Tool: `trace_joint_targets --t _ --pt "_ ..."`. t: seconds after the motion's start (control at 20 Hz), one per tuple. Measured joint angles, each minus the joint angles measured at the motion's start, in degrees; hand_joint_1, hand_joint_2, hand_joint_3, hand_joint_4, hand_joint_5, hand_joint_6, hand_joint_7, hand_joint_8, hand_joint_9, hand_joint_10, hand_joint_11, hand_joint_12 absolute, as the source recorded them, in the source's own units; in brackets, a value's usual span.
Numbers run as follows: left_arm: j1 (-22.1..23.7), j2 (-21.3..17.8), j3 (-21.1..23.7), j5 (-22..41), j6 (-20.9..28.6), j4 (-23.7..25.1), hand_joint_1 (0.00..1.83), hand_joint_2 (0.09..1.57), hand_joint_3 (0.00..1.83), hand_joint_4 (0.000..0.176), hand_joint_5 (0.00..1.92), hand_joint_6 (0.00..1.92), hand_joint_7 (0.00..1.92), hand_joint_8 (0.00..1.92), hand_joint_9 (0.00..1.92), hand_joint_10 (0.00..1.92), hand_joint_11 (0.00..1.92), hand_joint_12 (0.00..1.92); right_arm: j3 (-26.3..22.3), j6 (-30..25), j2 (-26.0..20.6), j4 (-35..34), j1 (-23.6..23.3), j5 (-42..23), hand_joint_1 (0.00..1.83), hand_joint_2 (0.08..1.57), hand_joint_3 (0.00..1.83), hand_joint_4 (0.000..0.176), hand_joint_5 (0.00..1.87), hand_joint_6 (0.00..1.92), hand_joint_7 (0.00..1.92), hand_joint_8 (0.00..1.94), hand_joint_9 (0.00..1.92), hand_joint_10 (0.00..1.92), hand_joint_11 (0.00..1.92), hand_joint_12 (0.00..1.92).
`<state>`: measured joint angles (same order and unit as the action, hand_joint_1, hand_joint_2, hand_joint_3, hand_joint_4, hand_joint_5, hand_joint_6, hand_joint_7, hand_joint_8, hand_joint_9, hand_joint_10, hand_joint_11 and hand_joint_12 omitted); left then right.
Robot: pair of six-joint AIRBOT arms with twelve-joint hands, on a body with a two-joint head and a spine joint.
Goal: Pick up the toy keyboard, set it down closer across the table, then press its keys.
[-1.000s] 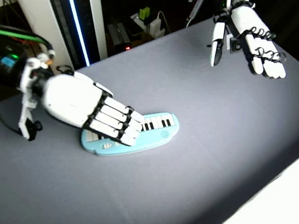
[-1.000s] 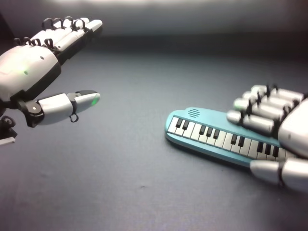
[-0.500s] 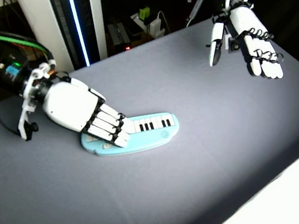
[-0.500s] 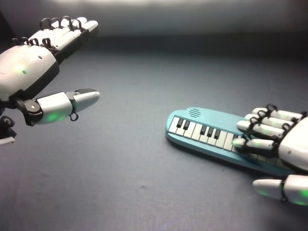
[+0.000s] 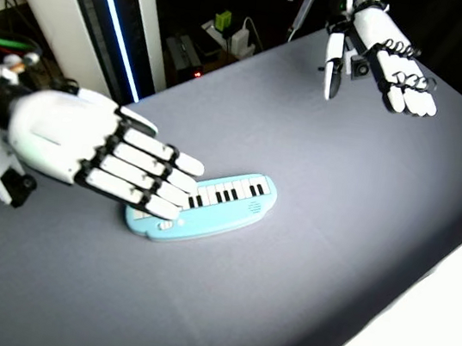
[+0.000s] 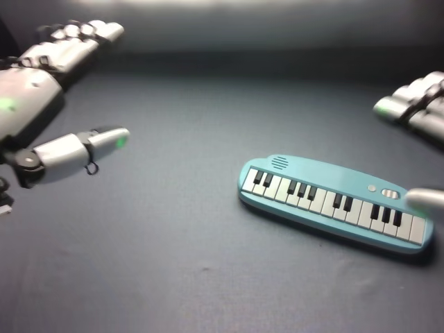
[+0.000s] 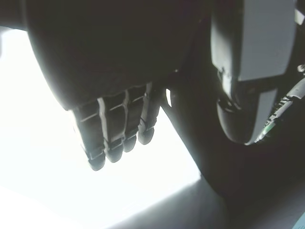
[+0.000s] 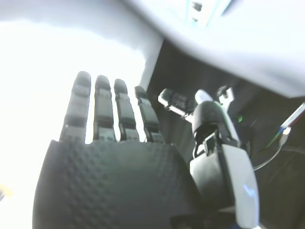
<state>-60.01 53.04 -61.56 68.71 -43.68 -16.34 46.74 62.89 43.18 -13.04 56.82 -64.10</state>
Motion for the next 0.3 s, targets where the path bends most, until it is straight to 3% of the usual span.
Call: trace_joint_targets --t 0.05,0.1,0.15,0.2,0.3 --pt "-1.0 -0.4 0.5 2.7 0.2 -1.0 0.73 1.32 0.01 0.036 0.00 0.00 0.00 0.00 0.00 0.00 0.00 0.00 -0.1 -1.5 -1.0 -1.9 1.9 -4.5 0.25 1.43 0.01 0.073 0.00 0.00 0.00 0.00 0.00 0.00 0.00 0.00" --pt "-1.7 -0.7 0.9 5.4 0.7 -1.6 0.67 1.33 0.01 0.070 0.00 0.00 0.00 0.00 0.00 0.00 0.00 0.00 -0.5 -2.3 -2.1 -3.4 3.6 -8.8 0.30 1.42 0.00 0.058 0.00 0.00 0.00 0.00 0.00 0.00 0.00 0.00" --pt "-2.0 -1.1 1.1 6.8 1.0 -1.5 0.51 1.34 0.02 0.067 0.00 0.00 0.00 0.00 0.00 0.00 0.00 0.00 -0.9 -2.3 -2.8 -4.0 4.7 -11.3 0.34 1.39 0.00 0.075 0.00 0.00 0.00 0.00 0.00 0.00 0.00 0.00" --pt "-2.4 -1.7 1.8 9.4 1.2 -1.7 0.48 1.35 0.02 0.087 0.00 0.00 0.00 0.00 0.00 0.00 0.00 0.00 -1.7 -2.5 -3.7 -4.7 6.8 -15.6 0.39 1.37 0.00 0.044 0.00 0.00 0.00 0.00 0.00 0.00 0.00 0.00" --pt "-2.5 -2.5 2.7 13.6 1.4 -1.5 0.49 1.38 0.03 0.016 0.00 0.00 0.00 0.00 0.00 0.00 0.00 0.00 -2.7 -2.6 -4.4 -5.0 8.9 -20.5 0.38 1.30 0.00 0.000 0.00 0.00 0.00 0.00 0.02 0.01 0.00 0.12"
